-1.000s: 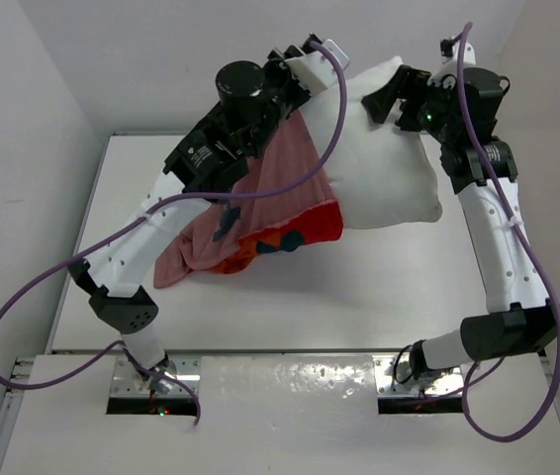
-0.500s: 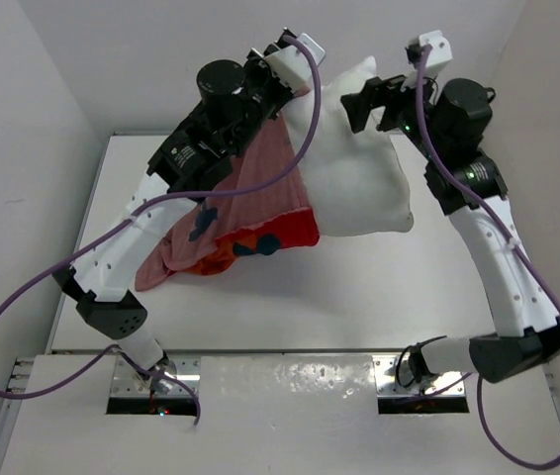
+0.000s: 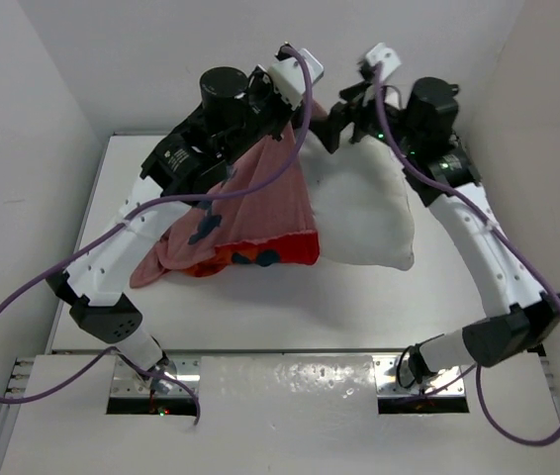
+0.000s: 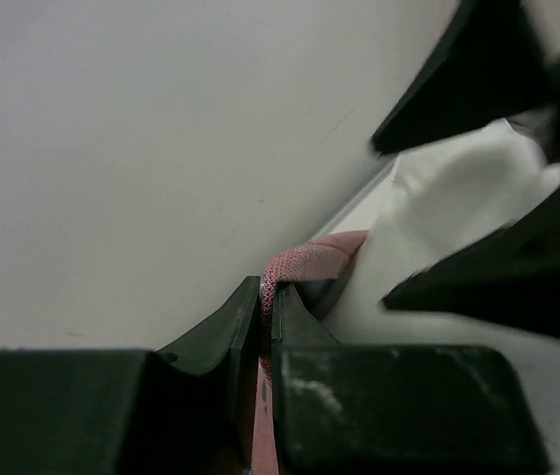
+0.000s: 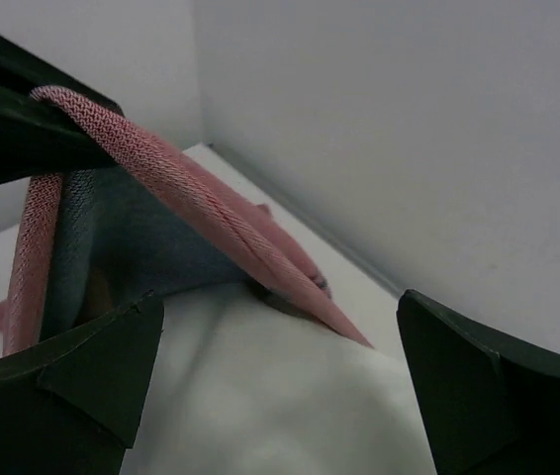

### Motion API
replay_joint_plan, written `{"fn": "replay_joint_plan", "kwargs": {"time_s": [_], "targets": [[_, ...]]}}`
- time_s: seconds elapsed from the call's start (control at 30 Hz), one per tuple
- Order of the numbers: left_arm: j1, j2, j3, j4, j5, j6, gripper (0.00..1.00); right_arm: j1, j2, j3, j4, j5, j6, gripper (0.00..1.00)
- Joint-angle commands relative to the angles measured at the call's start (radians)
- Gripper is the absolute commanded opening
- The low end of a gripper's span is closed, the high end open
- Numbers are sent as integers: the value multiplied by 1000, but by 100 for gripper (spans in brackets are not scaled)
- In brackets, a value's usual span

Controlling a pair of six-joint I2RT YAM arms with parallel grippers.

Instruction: Put the pillow into the pillowcase

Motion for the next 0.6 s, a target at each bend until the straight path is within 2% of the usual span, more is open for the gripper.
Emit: {"fn": "replay_joint_plan", "kwargs": {"time_s": [0.0, 0.1, 0.23, 0.3, 0.43, 0.5, 0.57], "targets": [[-10, -65, 34, 73, 50, -47, 0, 77, 70, 49, 19, -22, -71, 99], [-17, -68, 37, 53, 75, -48, 0, 97, 139, 81, 70, 38, -21, 99], [-17, -74, 28, 48, 79, -51, 0, 106, 249, 160, 107, 34, 60, 98], [-17, -73, 26, 56, 81, -57, 0, 111, 274, 158, 141, 33, 87, 88], [-13, -73, 26, 53, 92, -70, 0, 96, 326, 180, 187, 45, 208, 27], [-6, -79, 25, 48, 90, -70, 0, 85, 314, 185, 181, 69, 232, 12], [9, -90, 14, 51, 73, -71, 0, 71, 291, 171, 172, 172, 254, 0]]}}
